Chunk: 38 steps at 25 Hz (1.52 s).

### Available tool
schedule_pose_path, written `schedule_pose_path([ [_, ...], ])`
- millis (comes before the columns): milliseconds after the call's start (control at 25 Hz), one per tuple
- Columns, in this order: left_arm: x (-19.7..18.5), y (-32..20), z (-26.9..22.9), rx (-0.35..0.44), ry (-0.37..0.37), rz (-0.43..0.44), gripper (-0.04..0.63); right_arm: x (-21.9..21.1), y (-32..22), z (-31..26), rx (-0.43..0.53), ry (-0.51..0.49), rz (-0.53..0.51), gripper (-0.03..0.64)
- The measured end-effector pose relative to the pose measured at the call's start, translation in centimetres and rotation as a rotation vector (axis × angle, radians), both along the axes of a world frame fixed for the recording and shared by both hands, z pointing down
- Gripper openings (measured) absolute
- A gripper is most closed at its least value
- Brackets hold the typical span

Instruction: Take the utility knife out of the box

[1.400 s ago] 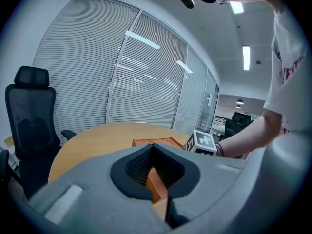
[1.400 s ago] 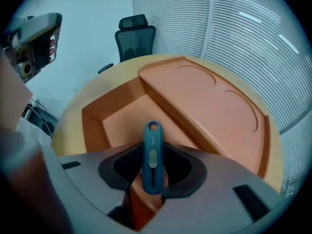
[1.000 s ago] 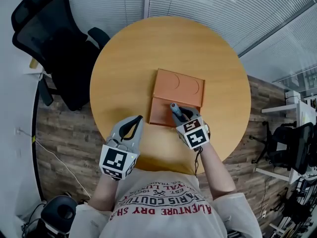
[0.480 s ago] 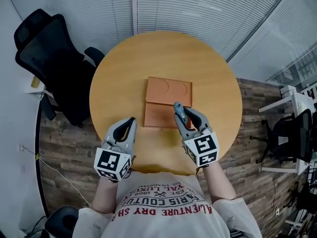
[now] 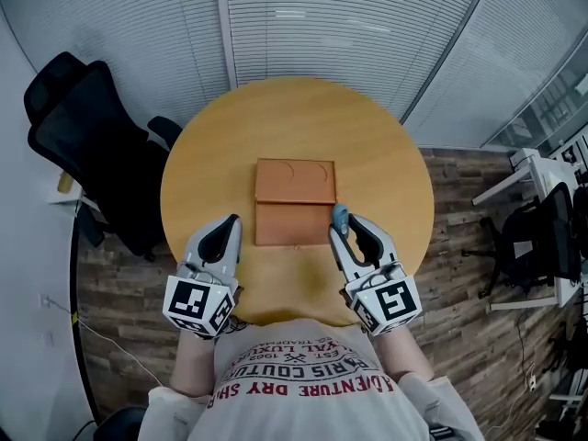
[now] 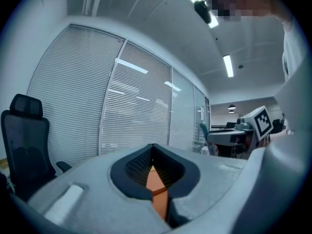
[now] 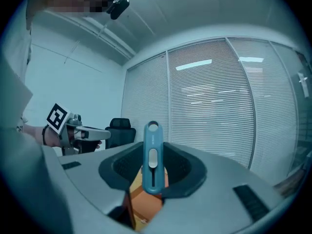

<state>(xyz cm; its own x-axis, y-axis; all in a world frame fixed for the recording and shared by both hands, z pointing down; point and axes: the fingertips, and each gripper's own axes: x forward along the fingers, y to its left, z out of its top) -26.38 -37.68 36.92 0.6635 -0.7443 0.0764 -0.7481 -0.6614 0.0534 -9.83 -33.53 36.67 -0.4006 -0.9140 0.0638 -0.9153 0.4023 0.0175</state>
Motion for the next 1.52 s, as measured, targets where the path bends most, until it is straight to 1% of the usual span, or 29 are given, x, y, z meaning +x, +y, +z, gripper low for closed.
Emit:
schedule_pose_path([
  [200,1.0,0.3,-0.8,0.021,-0.001,0.017,-0.005,0.7,0.4,-0.1,0.01,-0.021,0.006,0.133],
  [320,1.1,0.3,-0.6,0.013,-0.001,0.016,-0.005,0.9,0.3,0.6,-0.006,-0.014,0.013,0.133],
  [480,1.0,0.3,-0.2,0.0,-0.001,0.012,-0.006,1.1,-0.2,1.2,-0.028,-0.031,0.02,0.133],
  [720,0.2,-0.1,-0.2,-0.003,0.002,-0.002,-0.005,0.3,-0.6,0.9,-0.019,-0.009,0.001,0.133],
  [960,0.1,0.1,0.2,-0.013,-0.004,0.012,-0.005,-0.2,-0.6,1.0,-0.026,-0.005,-0.008,0.133],
  [1240,-0.1,0.1,0.7,-0.024,0.0,0.011,-0.005,0.2,-0.7,1.5,-0.042,-0.001,0.006,0.133],
  [1520,-0.8,0.5,2.0,-0.063,-0.016,0.014,-0.005,-0.3,-0.6,2.0,-0.088,-0.053,0.024,0.133],
])
